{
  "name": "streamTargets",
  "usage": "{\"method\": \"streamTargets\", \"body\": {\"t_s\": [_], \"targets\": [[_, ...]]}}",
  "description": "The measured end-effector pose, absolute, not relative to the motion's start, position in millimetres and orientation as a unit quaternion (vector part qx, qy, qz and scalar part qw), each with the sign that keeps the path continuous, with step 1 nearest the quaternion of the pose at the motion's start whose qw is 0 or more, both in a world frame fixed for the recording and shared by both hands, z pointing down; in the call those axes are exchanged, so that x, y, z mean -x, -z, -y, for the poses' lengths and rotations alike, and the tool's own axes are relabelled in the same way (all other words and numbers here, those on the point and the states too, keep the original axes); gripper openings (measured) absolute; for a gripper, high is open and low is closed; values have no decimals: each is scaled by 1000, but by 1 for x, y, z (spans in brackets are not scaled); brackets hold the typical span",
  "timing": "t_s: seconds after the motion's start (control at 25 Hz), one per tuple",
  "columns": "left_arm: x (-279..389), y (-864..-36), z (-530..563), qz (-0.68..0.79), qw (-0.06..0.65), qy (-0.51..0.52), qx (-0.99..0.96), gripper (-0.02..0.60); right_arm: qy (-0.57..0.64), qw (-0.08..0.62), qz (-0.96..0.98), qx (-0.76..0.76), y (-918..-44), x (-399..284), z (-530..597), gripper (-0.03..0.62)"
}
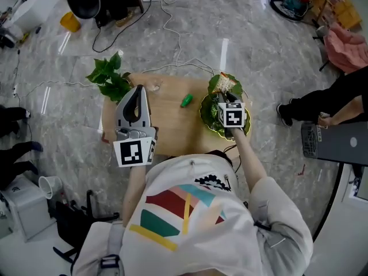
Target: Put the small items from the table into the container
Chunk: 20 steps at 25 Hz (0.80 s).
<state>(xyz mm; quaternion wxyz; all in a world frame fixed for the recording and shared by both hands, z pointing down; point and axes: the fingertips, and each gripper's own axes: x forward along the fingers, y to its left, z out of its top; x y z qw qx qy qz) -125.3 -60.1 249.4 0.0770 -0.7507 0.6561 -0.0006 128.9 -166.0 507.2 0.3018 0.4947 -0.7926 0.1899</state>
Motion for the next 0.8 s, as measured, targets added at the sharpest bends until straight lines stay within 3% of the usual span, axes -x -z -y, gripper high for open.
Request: {"method": "streamTargets", "body": {"t_s": [0.12,0.16,0.2,0.24,0.68,0.72,0.76,0.8], "targets": [[135,-250,60,-664,76,3,744,8,-170,244,787,-541,-498,-134,178,77],[138,-251,60,-667,75,4,742,8,-157,217,782,-563,-492,-137,184,114],[141,-252,60,-669,74,5,740,8,-146,204,779,-575,-489,-137,188,206],[143,-252,60,-671,74,6,738,8,-139,202,779,-576,-488,-135,189,233],[135,-255,60,-667,72,5,741,8,-133,143,843,-502,-419,-94,168,231],[134,-255,60,-666,72,5,743,8,-127,135,849,-494,-408,-91,164,142],[133,-255,60,-665,72,5,743,8,-118,125,853,-493,-396,-89,162,11],[133,-255,59,-665,72,4,744,8,-107,116,856,-492,-384,-87,160,11]]}}
